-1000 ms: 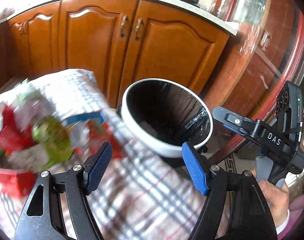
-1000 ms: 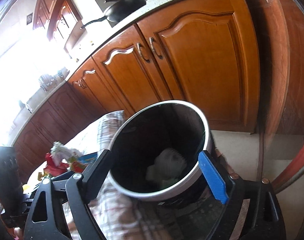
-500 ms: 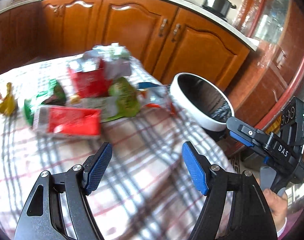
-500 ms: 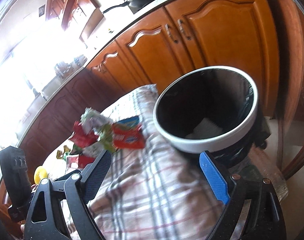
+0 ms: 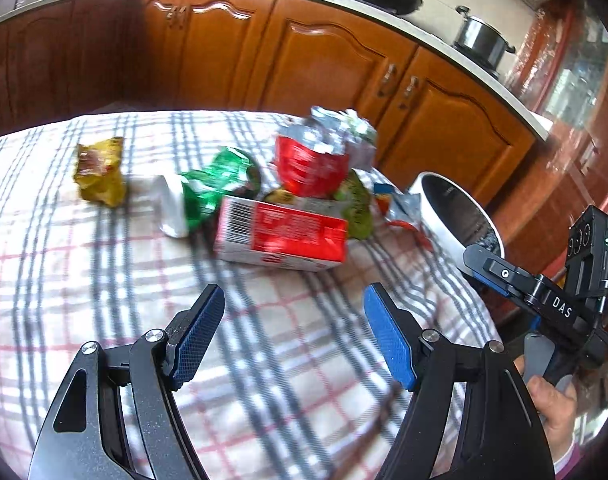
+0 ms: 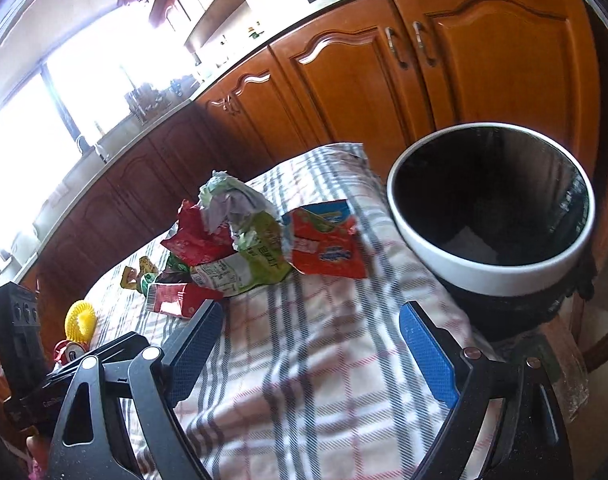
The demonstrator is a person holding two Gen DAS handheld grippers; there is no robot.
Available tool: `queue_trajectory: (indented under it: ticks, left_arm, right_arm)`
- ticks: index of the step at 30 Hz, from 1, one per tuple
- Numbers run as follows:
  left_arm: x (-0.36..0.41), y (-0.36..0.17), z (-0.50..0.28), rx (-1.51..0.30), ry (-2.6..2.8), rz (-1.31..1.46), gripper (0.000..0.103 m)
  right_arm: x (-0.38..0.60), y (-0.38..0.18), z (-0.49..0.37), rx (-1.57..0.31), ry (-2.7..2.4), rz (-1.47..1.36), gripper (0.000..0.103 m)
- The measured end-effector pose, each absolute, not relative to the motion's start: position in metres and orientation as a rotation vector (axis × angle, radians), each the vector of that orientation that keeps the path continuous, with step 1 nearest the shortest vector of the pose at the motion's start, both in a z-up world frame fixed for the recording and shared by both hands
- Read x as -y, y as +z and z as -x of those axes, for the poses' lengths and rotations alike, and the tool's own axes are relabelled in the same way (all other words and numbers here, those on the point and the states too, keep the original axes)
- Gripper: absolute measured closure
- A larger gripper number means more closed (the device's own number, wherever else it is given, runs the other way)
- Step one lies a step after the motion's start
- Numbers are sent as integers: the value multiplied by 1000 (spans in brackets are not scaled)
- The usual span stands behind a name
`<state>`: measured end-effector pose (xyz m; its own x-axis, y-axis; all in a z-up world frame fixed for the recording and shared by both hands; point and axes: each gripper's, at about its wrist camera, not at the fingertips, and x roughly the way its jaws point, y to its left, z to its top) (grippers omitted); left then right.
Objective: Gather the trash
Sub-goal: 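Move both open tools from the bin back toward the table trash, then grasp the yellow snack wrapper with the left tool while the right tool grasps the orange snack bag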
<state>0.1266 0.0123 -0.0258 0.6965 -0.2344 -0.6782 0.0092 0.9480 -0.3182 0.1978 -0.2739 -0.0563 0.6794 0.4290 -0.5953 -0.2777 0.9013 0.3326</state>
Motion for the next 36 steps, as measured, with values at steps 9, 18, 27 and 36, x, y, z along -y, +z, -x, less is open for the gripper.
queue_trajectory:
  ticks: [9,18,27,36]
  left_arm:
    - [-68,-30,-134,-775,-15,340,29]
    - [-119,-33,-175,-791,150,301,29]
    - [-135,-48,-216,-831,232,219,42]
    - [-120,-39,-198,-804,161,193,81]
  right_arm:
    - [252,-52,-216,-694,387,-163,12]
    - [237,-47,-242,-671,349,-91,17]
    - [227,-65,-269,-730,321,-38,47]
    - [229,-57,-250,-704,341,-35,100]
